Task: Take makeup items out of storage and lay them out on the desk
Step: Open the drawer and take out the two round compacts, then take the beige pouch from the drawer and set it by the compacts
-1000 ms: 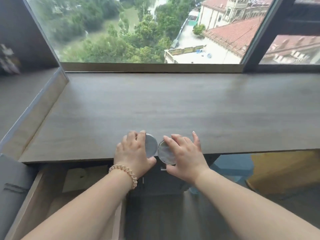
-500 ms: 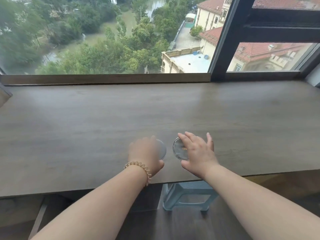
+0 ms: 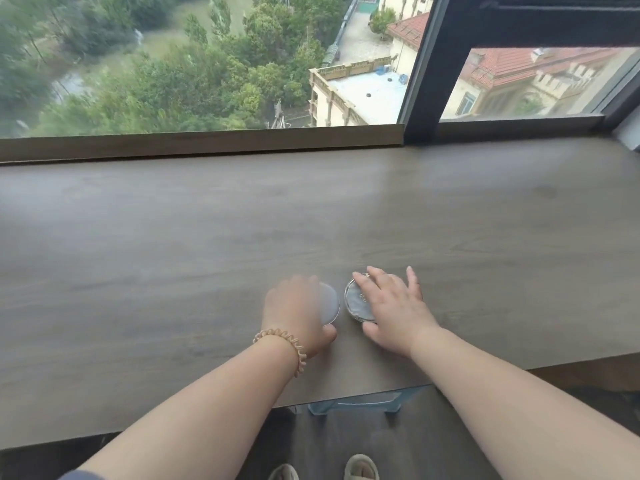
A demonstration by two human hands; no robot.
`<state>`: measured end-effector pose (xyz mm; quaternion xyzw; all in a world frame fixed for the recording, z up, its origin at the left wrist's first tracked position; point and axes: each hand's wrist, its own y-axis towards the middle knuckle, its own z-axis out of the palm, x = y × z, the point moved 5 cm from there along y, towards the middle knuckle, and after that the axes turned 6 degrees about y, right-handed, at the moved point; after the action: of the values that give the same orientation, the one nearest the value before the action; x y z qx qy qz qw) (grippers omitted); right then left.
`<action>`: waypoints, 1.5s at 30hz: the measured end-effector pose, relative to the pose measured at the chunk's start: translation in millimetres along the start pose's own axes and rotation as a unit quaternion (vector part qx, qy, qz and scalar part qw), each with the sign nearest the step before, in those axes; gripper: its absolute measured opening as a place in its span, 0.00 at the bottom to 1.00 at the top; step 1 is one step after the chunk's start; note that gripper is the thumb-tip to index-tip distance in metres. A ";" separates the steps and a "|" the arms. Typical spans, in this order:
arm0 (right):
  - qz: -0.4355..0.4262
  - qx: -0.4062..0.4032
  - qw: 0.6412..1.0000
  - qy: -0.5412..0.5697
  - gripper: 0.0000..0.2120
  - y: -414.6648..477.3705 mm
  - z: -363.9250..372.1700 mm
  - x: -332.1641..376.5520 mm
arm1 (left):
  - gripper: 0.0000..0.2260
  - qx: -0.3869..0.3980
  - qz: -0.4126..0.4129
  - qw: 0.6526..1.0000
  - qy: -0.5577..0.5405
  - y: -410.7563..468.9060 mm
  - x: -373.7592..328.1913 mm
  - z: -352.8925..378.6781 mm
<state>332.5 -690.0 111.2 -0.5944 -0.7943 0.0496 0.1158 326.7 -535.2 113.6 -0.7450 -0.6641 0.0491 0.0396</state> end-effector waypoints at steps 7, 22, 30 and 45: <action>-0.042 0.019 0.999 0.001 0.38 11.9 10.6 -27.5 | 0.34 0.013 -0.053 0.998 -0.004 8.2 -29.8 15.9; -0.183 -0.116 0.976 0.032 0.40 -32.8 24.2 41.3 | 0.39 -0.008 -0.168 0.985 -0.026 -71.6 11.0 13.0; -0.289 -0.104 0.951 0.045 0.37 -38.7 16.0 174.8 | 0.35 -0.008 -0.295 0.955 -0.028 -172.2 128.1 -3.3; -0.378 -0.032 0.925 0.022 0.27 -93.1 97.0 541.9 | 0.28 0.024 -0.422 0.904 -0.063 -402.8 416.4 42.3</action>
<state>77.5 -193.4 105.2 -0.2545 -0.9584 -0.0358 0.1243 -28.6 -75.6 113.2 -0.3895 -0.9160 0.0904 0.0330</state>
